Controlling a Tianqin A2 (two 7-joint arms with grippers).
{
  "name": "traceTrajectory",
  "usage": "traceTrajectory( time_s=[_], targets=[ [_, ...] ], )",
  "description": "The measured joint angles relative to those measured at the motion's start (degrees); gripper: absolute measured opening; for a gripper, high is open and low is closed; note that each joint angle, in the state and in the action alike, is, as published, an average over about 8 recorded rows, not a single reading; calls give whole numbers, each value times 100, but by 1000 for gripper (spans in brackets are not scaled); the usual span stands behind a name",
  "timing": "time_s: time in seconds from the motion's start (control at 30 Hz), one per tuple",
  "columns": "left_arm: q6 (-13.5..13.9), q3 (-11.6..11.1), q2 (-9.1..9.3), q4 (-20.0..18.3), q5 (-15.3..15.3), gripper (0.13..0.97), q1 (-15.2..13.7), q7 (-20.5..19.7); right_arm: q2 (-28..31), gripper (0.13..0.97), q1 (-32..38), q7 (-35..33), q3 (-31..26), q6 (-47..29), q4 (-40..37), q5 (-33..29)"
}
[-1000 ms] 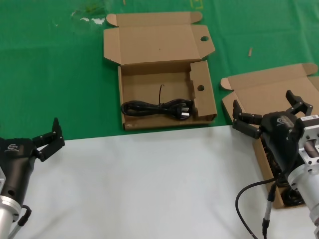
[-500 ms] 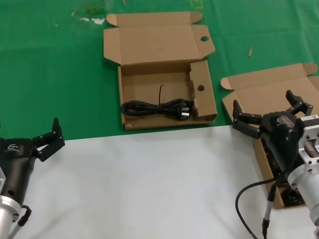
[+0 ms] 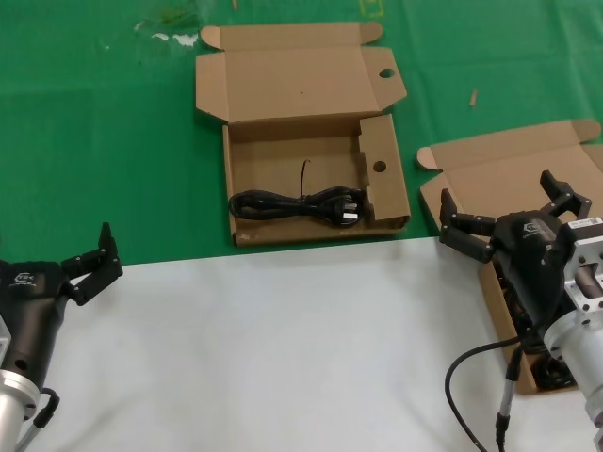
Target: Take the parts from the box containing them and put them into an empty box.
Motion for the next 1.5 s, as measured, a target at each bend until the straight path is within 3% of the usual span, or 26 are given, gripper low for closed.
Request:
traceTrajectory(
  time_s=[1.5],
  targets=[
    [0, 0, 0, 0, 0, 966, 0, 0, 0, 966, 0, 0, 0, 0, 0, 0]
  ],
)
